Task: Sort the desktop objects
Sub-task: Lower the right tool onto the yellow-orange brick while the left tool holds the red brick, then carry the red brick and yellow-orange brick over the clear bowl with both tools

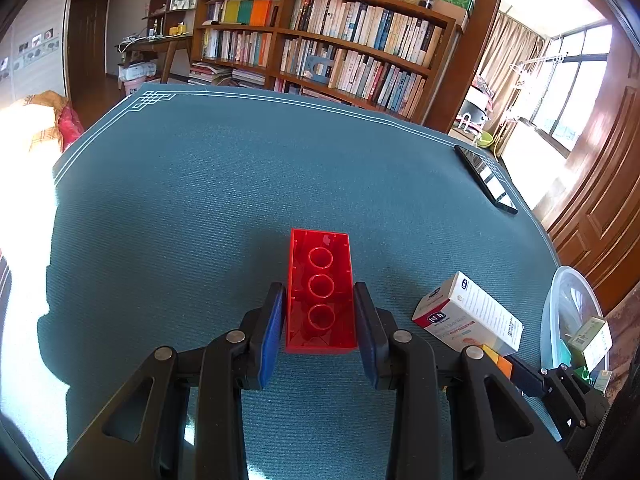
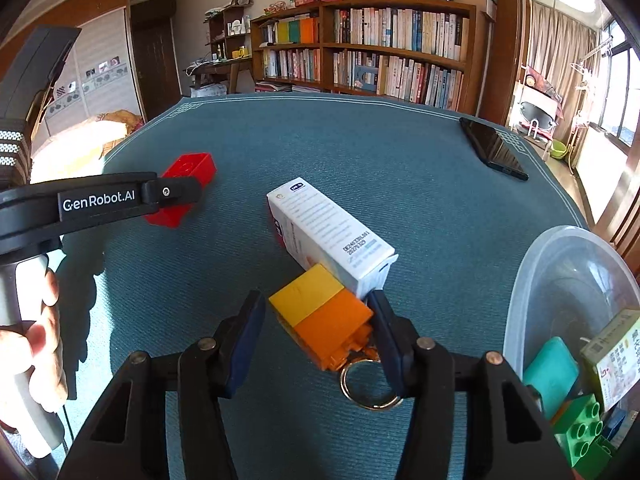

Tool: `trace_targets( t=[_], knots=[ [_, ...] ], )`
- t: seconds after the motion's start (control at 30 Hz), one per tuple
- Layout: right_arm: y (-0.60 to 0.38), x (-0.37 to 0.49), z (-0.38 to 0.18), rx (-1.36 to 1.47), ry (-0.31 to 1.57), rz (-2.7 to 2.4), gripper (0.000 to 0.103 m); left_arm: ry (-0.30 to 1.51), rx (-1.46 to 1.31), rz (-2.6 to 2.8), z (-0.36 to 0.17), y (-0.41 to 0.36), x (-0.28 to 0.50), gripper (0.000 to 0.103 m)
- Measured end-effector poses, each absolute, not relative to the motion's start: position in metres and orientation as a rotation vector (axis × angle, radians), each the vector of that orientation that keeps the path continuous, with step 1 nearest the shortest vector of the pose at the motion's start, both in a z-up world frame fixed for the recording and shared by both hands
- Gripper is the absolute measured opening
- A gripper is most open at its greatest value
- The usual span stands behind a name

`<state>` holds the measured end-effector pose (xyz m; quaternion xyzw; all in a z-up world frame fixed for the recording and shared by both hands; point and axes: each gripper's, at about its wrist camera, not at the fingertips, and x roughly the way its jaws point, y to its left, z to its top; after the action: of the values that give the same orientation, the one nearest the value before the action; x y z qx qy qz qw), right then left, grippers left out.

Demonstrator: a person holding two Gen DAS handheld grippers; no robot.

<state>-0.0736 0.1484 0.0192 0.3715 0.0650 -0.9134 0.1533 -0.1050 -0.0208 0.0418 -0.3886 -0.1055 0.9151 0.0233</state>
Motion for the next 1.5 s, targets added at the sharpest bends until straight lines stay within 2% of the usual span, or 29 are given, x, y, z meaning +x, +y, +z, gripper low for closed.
trace_targets(
  t=[0.13,0.5,1.5],
  knots=[
    [0.142,-0.069,0.019,1.038,0.246,-2.623,0.052,-0.315,-1.205,2.824,0.042,-0.018,-0.104,0.037],
    [0.137,-0.040,0.033,0.933,0.236,-2.616,0.052,-0.269,-1.162,2.848,0.049,-0.012,-0.101,0.037],
    [0.209,0.002,0.067,0.858,-0.058,-2.803,0.052,-0.151,-1.101,2.830,0.055,0.015,-0.091,0.037]
  ],
)
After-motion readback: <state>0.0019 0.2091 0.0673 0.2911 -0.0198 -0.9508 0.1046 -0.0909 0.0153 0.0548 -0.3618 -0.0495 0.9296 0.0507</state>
